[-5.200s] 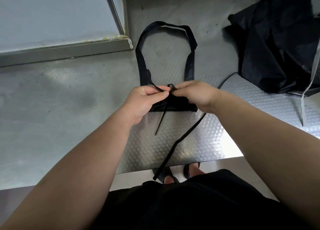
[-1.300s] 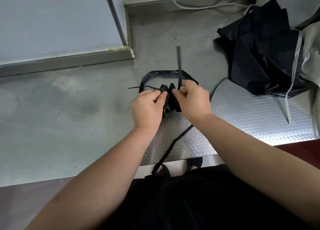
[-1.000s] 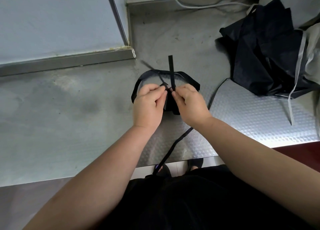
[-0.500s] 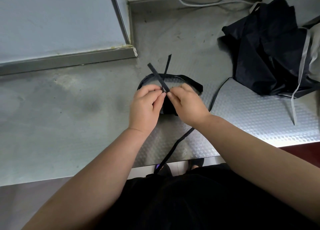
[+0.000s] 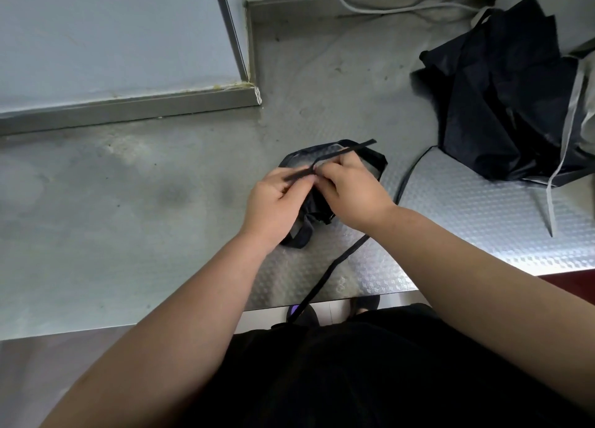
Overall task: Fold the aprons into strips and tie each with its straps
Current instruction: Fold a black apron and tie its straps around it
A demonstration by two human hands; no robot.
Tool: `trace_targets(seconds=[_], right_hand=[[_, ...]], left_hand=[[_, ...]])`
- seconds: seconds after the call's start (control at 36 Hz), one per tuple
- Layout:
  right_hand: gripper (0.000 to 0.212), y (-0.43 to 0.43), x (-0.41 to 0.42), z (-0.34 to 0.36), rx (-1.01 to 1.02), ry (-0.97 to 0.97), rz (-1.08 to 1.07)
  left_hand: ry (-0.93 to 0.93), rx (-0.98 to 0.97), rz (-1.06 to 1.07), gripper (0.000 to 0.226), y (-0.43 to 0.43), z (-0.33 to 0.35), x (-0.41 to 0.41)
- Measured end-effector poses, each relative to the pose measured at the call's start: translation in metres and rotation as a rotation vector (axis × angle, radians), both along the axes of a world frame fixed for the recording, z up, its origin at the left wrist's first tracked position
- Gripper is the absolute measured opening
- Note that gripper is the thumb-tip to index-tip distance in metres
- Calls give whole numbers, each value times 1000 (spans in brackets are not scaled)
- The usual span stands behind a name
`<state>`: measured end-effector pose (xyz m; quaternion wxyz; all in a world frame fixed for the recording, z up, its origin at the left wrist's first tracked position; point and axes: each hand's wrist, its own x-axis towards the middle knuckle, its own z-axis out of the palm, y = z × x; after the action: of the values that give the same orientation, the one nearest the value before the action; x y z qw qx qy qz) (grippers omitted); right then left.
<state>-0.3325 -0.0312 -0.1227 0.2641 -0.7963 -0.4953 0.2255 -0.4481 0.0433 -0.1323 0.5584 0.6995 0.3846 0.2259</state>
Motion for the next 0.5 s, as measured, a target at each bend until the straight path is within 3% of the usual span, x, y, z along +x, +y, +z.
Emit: trace_targets(seconds=[0.11, 0.31, 0.42, 0.5], right_hand=[[17, -5, 0, 3, -4, 38, 30], [28, -5, 3, -6, -3, -31, -29], [28, -6, 0, -4, 13, 80, -55], [26, -6, -3, -4, 35, 155, -74]], left_hand=[[10, 63, 7, 17, 0, 1, -1], [49, -13, -100, 23, 1, 1, 0], [58, 35, -68, 17, 1, 2, -2], [13, -32, -18, 16, -1, 2, -2]])
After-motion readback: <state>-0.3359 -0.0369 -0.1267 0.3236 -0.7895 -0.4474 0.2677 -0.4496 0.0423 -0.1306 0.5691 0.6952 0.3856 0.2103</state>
